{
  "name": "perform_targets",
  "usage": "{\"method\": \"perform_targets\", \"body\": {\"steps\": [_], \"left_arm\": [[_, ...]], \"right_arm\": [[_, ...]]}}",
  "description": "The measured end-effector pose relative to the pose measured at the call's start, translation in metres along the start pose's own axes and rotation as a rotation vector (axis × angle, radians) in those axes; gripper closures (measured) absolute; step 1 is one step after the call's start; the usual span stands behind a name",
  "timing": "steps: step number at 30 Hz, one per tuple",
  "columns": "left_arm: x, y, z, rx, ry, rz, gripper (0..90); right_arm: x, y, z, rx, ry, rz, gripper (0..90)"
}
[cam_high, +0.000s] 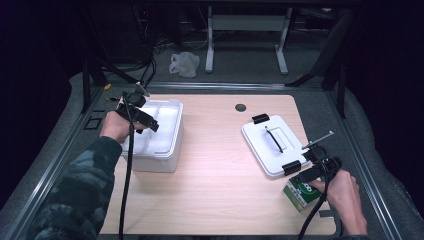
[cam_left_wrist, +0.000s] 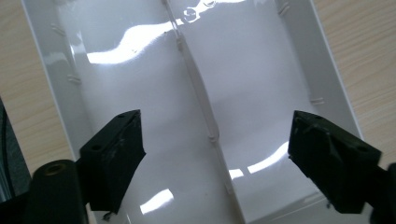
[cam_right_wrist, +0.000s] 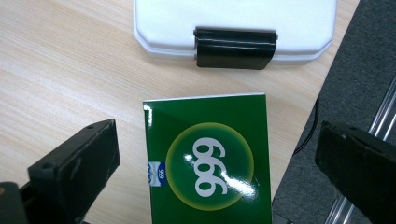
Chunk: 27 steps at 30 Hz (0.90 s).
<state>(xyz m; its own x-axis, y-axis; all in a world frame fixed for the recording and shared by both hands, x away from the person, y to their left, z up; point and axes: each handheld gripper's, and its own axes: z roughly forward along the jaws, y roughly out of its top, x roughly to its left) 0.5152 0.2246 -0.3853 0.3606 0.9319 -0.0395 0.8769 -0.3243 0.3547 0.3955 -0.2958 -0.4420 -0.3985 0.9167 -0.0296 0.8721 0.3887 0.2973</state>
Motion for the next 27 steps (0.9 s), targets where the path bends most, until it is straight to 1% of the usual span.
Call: {"method": "perform_targets", "body": {"steps": [1, 2, 3, 4, 6, 7, 8, 9, 10, 11, 13, 14, 15, 16, 18, 20, 21, 22, 23, 27], "left_arm": [[0.000, 0.003, 0.003, 0.013, -0.002, -0.002, 20.5], [0.002, 0.007, 0.011, 0.040, -0.005, -0.024, 29.2], [0.002, 0.007, 0.011, 0.040, -0.005, -0.024, 35.2], [0.004, 0.008, 0.014, 0.041, -0.009, -0.039, 35.2], [0.006, 0.010, 0.020, 0.049, -0.020, -0.067, 42.5], [0.007, 0.011, 0.023, 0.055, -0.027, -0.072, 46.8], [0.008, 0.011, 0.025, 0.058, -0.027, -0.081, 48.7], [0.008, 0.013, 0.028, 0.067, -0.018, -0.084, 56.1], [0.008, 0.014, 0.030, 0.070, -0.016, -0.088, 59.3], [0.008, 0.014, 0.030, 0.070, -0.016, -0.088, 64.7], [0.007, 0.015, 0.031, 0.070, -0.014, -0.088, 70.0], [0.005, 0.016, 0.034, 0.089, 0.005, -0.083, 70.7], [0.005, 0.016, 0.034, 0.089, 0.005, -0.083, 71.4], [0.003, 0.018, 0.037, 0.109, 0.016, -0.082, 72.0], [0.003, 0.018, 0.038, 0.113, 0.017, -0.082, 72.8], [0.001, 0.018, 0.042, 0.133, 0.022, -0.084, 76.4], [0.001, 0.018, 0.042, 0.133, 0.022, -0.084, 78.3], [0.000, 0.019, 0.043, 0.134, 0.036, -0.087, 80.1], [0.000, 0.019, 0.043, 0.134, 0.036, -0.087, 80.4], [-0.003, 0.019, 0.044, 0.145, 0.059, -0.081, 81.7]], "right_arm": [[0.000, 0.000, 0.000, 0.000, 0.000, 0.000, 0.0], [0.000, 0.000, -0.001, 0.000, 0.000, -0.002, 0.0], [0.000, 0.000, -0.001, 0.000, 0.000, -0.002, 0.0], [0.000, 0.000, -0.001, 0.003, 0.004, 0.000, 0.0], [0.000, 0.000, -0.002, 0.001, 0.006, 0.001, 0.0], [0.000, 0.000, -0.002, 0.000, 0.007, 0.001, 0.0], [0.000, 0.000, -0.002, 0.002, 0.006, 0.001, 0.0], [0.000, 0.000, -0.002, 0.002, 0.007, 0.000, 0.1], [0.000, 0.000, -0.002, 0.002, 0.008, -0.001, 0.1], [0.000, 0.000, -0.002, 0.002, 0.008, -0.001, 0.1], [0.001, 0.000, -0.003, 0.001, 0.006, -0.002, 0.1], [0.001, 0.001, -0.003, 0.001, 0.005, -0.001, 0.2], [0.001, 0.001, -0.003, 0.001, 0.005, -0.001, 0.2], [0.002, 0.001, -0.003, 0.001, 0.003, -0.002, 0.2], [0.002, 0.001, -0.003, -0.001, 0.001, -0.006, 0.3], [0.003, 0.001, -0.003, 0.005, 0.004, -0.006, 0.3], [0.003, 0.001, -0.003, 0.005, 0.004, -0.006, 0.3], [0.002, 0.001, -0.003, 0.003, 0.004, -0.006, 0.4], [0.002, 0.001, -0.003, 0.003, 0.004, -0.006, 0.4], [0.002, 0.001, -0.002, 0.002, 0.003, -0.006, 0.1]]}}
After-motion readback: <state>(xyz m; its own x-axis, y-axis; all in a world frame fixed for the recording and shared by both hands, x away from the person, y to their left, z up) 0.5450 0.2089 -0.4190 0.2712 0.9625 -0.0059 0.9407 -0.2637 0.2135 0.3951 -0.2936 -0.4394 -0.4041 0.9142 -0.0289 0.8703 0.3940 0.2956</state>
